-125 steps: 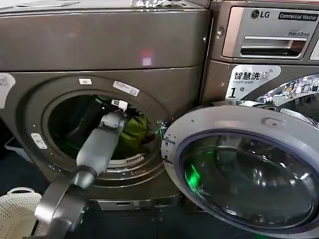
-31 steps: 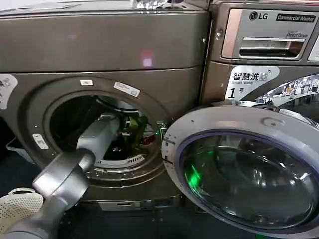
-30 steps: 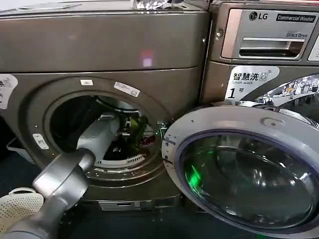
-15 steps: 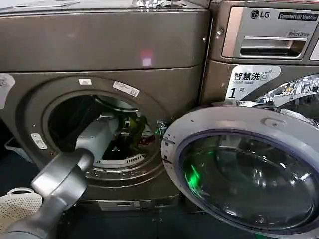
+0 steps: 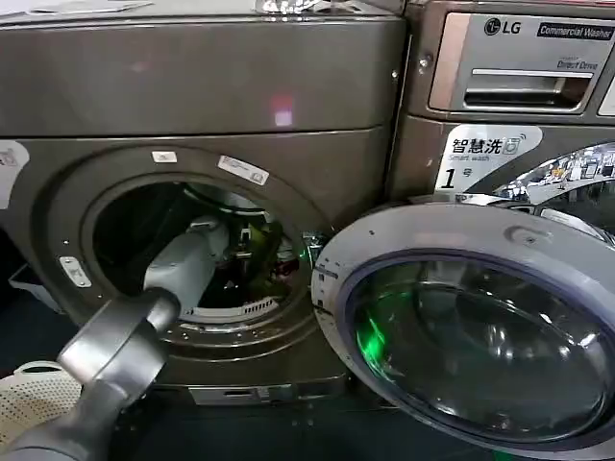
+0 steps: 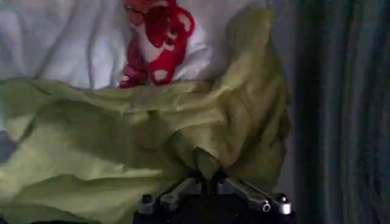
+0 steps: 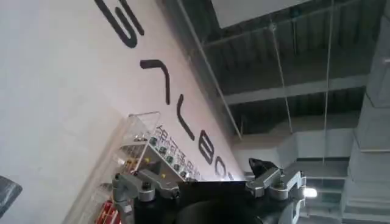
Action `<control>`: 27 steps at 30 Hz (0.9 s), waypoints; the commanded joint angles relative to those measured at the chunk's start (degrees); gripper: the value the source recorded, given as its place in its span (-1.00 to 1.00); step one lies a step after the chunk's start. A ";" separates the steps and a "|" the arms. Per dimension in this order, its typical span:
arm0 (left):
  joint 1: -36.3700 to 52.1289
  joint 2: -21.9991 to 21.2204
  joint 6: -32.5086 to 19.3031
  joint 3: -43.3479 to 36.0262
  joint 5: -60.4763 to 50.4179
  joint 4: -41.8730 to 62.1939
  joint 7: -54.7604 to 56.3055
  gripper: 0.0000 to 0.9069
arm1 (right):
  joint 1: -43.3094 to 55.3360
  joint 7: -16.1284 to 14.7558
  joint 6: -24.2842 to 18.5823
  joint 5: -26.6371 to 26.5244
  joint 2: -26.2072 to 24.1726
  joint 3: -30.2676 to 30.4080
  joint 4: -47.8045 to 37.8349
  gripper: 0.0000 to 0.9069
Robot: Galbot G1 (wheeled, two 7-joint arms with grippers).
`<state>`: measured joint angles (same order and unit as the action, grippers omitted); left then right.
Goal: Grasp the clothes from the dryer.
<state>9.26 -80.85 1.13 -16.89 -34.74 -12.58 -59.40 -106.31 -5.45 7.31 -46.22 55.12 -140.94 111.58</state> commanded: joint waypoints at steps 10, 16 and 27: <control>-5.79 1.94 4.47 12.60 17.82 -9.80 22.74 -1.00 | 0.44 0.04 -0.04 -0.09 -0.71 0.62 -0.03 1.00; -8.02 1.18 2.81 17.06 24.50 -11.04 32.54 -1.00 | 0.81 -0.06 -0.13 -0.09 -0.75 1.20 0.05 1.00; -10.34 -0.11 -1.42 22.59 34.34 -14.07 51.91 -1.00 | 2.39 -0.33 -0.30 -0.03 -1.08 2.97 0.10 1.00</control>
<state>1.33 -80.56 2.18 0.32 -11.38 -23.83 -27.41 -104.54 -5.72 7.07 -46.29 54.07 -138.75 111.64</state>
